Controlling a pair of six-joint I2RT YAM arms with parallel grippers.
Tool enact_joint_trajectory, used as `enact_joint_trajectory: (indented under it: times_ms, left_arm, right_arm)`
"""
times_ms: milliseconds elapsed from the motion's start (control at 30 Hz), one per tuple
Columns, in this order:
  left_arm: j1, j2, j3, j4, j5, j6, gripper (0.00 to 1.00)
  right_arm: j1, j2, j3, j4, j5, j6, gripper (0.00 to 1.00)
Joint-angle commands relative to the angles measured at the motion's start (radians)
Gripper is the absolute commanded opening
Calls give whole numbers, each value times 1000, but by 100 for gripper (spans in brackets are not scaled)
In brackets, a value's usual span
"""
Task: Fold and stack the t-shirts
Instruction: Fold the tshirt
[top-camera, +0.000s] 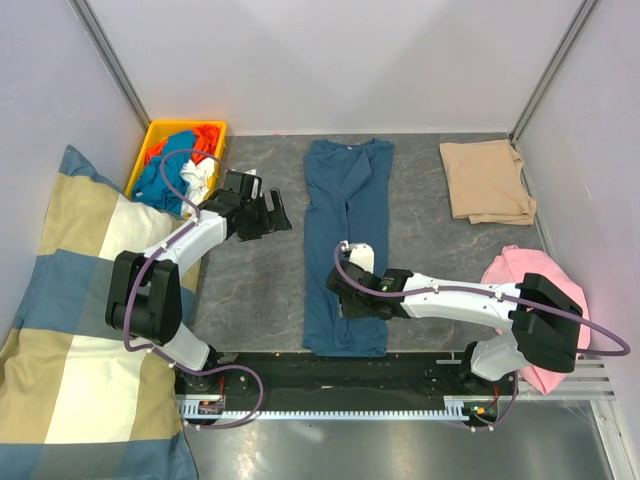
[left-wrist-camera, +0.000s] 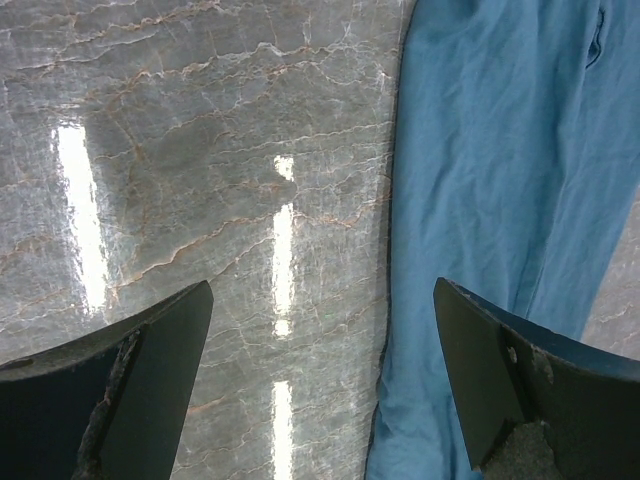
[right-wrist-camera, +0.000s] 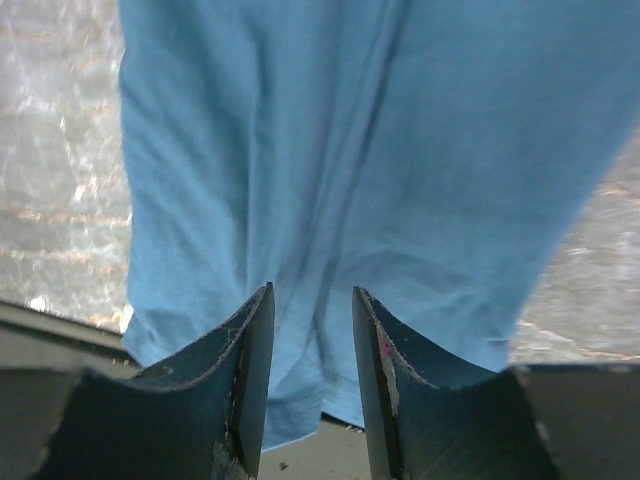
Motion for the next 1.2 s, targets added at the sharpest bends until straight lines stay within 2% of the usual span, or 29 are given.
enact_joint_trajectory:
  times_ms: [0,700,800,833,933,1067,1167]
  left_arm:
    - [1,-26,-1,38,6,-26,100]
    - [1,-12,-7,40,10,-26,100]
    - [1,-15,-10,41,7,-25,100]
    - [1,-15,-10,40,6,-26,100]
    - [-1,-6,-7,41,12,-26,100]
    - [-1,-1,-6,40,16,-28,100]
    - [1,3,-6,41,21,-29,100]
  right_arm:
    - [31,11,-18,51,-20,20,45]
    - [61,49,-82,146,-72,63,41]
    - [64,45,-91,151,-72,67,33]
    - [64,43,-93,153,-74,69,23]
    - [65,28,-100,153,-72,76,9]
    - [67,-18,-107,114,-45,95,8]
    - [67,-70,-113,55,-15,112,12]
